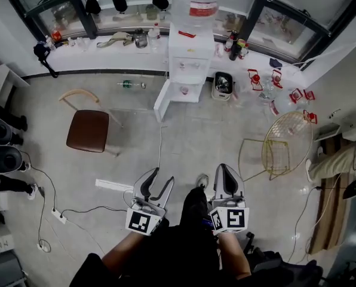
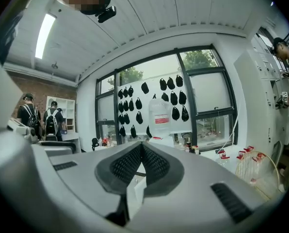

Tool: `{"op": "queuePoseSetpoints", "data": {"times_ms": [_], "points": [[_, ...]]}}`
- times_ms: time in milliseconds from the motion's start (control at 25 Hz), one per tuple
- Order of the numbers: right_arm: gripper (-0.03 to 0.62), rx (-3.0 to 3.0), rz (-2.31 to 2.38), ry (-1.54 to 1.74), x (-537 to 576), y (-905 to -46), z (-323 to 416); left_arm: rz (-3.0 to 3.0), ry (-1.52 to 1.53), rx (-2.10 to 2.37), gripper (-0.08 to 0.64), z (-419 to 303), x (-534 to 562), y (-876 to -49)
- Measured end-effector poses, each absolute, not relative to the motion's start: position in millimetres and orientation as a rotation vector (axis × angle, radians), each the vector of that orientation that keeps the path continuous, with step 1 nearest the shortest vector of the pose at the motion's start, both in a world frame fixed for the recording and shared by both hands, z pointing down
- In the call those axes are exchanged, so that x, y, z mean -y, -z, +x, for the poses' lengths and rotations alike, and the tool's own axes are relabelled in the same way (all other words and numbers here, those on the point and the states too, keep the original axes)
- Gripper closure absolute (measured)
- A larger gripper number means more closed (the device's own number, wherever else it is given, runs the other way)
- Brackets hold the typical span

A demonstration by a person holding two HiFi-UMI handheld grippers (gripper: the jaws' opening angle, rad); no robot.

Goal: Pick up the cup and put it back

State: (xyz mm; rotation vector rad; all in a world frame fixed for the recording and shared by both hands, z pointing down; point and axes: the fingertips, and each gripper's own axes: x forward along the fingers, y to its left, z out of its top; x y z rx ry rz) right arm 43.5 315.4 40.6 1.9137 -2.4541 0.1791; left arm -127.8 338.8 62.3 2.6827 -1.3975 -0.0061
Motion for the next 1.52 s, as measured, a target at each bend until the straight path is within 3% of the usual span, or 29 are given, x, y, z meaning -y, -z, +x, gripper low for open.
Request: {"op": "queuePoseSetpoints", "data": {"times_ms": [400,800,1520], "points": [[0.597,2.588,1.689,-0.187,-169,-55,132,2.600,-0.002,1.563,0.353,-22,-209,-73],[0.597,2.637,1.584,-0.246,-84,-95,169,2.519,-0.091,1.684,0.353,19,-126,-109],[0.597,2.595,1.611,-0.267,93,-291,174,2.528,-0.141,1.649,0.351,23,69,-334]]}}
